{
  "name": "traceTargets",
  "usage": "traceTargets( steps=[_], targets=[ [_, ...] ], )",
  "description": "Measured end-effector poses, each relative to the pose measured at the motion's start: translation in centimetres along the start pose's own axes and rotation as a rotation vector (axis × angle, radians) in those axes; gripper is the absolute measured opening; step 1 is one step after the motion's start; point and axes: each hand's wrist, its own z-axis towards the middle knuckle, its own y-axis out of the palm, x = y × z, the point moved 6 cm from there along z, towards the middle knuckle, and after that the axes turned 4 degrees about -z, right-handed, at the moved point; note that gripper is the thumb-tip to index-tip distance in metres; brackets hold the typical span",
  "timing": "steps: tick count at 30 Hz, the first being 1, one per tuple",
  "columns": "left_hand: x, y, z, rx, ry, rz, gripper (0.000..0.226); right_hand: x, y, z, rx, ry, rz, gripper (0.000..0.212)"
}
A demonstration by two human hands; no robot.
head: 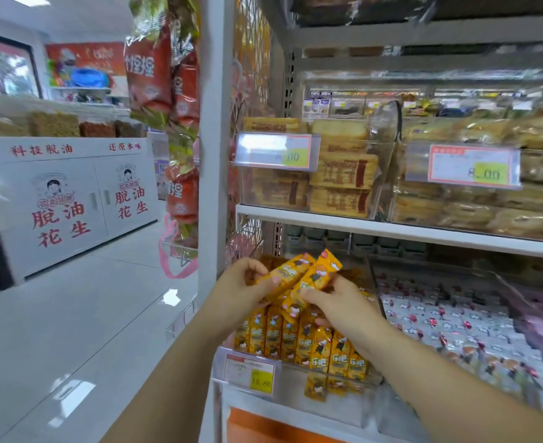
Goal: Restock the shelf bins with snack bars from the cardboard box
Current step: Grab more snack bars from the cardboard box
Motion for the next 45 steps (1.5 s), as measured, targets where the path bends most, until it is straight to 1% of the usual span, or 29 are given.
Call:
traceTargets(
  steps=[2,3,4,7,8,10,11,13,15,19,23,25,27,29,30,32,33,35,37,38,40,42,43,45],
  targets=[
    [-1.3,0.4,0.2,-0.068,-0.052,0.010,0.042,0.0,0.0,0.2,0.050,-0.021,-0.050,0.025],
    [-1.8,0.5,0.2,-0.110,-0.080,0.020,0.051,0.0,0.0,0.3,0.055,-0.042,-0.072,0.025],
    [-2.1,0.7,0.2,-0.150,-0.105,0.040,0.056,-0.1,-0.1,0.4,0.050,-0.070,-0.114,0.024],
    [-3.0,1.1,0.2,-0.225,-0.130,0.196,0.043,-0.1,-0.3,0.8,0.020,-0.134,-0.327,0.032],
    [-3.4,1.4,0.3,-0.242,-0.140,0.273,0.041,-0.1,-0.3,0.9,0.014,-0.137,-0.398,0.038],
    [-4.4,1.9,0.7,-0.262,-0.145,0.450,0.046,0.1,-0.2,1.2,0.012,-0.146,-0.532,0.048],
    [-4.7,2.4,0.8,-0.264,-0.134,0.536,0.043,0.3,-0.1,1.4,0.015,-0.152,-0.584,0.050],
    [-5.1,3.2,1.0,-0.248,-0.106,0.678,0.033,0.8,0.2,1.6,0.022,-0.165,-0.647,0.051],
    [-5.5,4.0,1.1,-0.242,-0.095,0.751,0.037,1.1,0.4,1.7,0.034,-0.178,-0.666,0.050],
    [-6.2,4.0,1.5,-0.247,-0.126,0.738,0.049,1.7,0.6,2.0,0.034,-0.210,-0.672,0.051],
    [-7.2,3.2,1.8,-0.246,-0.189,0.701,0.043,2.3,0.4,2.3,0.013,-0.208,-0.640,0.040],
    [-7.4,3.2,2.0,-0.256,-0.194,0.687,0.043,1.7,-0.4,2.4,0.087,-0.249,-0.650,0.034],
    [-7.5,3.3,2.0,-0.261,-0.197,0.668,0.041,1.0,-1.7,2.6,0.219,-0.291,-0.661,0.031],
    [-7.6,3.2,2.1,-0.264,-0.208,0.651,0.039,0.9,-2.7,3.3,0.315,-0.287,-0.739,0.037],
    [-7.7,3.2,2.2,-0.266,-0.214,0.649,0.038,1.1,-3.0,3.7,0.321,-0.251,-0.807,0.042],
    [-7.7,3.0,2.1,-0.263,-0.225,0.632,0.036,2.0,-3.0,4.7,0.264,-0.159,-0.938,0.047],
    [-7.6,2.9,2.1,-0.259,-0.230,0.623,0.034,2.3,-2.8,5.1,0.234,-0.125,-0.989,0.045],
    [-7.2,2.5,2.1,-0.241,-0.234,0.610,0.031,2.0,-2.6,5.3,0.244,-0.119,-1.040,0.038],
    [-6.2,1.8,2.2,-0.194,-0.220,0.556,0.032,1.4,-2.6,5.1,0.302,-0.154,-0.970,0.037],
    [-5.5,1.4,2.2,-0.157,-0.195,0.498,0.036,1.0,-2.4,4.7,0.305,-0.177,-0.872,0.038],
    [-4.0,0.4,2.2,-0.040,-0.128,0.299,0.049,0.4,-1.0,3.7,0.191,-0.219,-0.571,0.038],
    [-2.5,0.0,1.9,0.033,-0.086,0.059,0.053,-0.3,1.3,2.7,0.028,-0.244,-0.301,0.029],
    [-2.0,-0.1,1.8,0.048,-0.063,-0.008,0.051,-0.4,2.2,2.4,-0.024,-0.253,-0.252,0.026],
    [-1.0,-0.3,1.6,0.072,0.010,0.013,0.041,-0.7,3.3,2.1,-0.048,-0.292,-0.287,0.025]
  ],
)
